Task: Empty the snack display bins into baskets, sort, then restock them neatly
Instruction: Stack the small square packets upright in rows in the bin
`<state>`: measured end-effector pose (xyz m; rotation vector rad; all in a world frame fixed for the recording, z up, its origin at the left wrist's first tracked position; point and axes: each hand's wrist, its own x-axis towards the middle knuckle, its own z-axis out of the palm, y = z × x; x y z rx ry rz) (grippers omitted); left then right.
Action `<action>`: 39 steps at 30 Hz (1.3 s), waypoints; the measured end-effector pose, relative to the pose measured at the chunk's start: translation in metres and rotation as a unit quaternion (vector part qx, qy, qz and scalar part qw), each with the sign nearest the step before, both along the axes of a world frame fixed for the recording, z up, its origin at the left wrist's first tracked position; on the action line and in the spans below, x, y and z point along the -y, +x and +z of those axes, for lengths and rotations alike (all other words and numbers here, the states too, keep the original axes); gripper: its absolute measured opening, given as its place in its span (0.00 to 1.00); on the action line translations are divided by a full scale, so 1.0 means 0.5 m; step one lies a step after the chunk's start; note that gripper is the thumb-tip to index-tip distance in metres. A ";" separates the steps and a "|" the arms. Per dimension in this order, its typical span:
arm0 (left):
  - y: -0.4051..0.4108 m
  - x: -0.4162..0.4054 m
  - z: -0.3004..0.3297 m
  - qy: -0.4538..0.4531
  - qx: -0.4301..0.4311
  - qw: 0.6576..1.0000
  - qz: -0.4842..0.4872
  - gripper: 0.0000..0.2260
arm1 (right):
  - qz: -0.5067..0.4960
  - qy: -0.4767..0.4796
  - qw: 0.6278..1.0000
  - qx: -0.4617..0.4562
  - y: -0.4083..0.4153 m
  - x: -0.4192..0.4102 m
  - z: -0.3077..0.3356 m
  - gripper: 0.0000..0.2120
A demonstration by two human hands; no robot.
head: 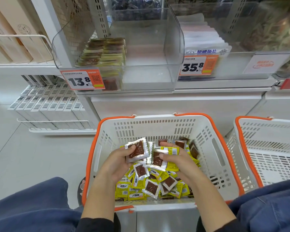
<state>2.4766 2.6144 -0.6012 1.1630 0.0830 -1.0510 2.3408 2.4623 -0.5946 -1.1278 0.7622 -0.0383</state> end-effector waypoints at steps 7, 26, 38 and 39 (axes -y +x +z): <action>-0.036 0.016 -0.004 0.014 -0.003 0.996 -0.093 0.21 | -0.061 0.082 0.994 0.043 0.009 -0.010 -0.010 0.11; -0.100 0.074 0.009 0.148 0.090 0.984 -0.037 0.15 | -0.081 -0.072 0.994 0.031 0.029 -0.064 -0.047 0.22; -0.089 0.070 -0.008 0.125 0.056 0.989 -0.058 0.29 | 0.018 -0.142 0.990 -0.011 0.021 -0.058 -0.045 0.48; -0.091 0.069 -0.007 0.127 0.066 0.988 -0.061 0.34 | 0.019 -0.153 0.988 -0.009 0.024 -0.058 -0.045 0.47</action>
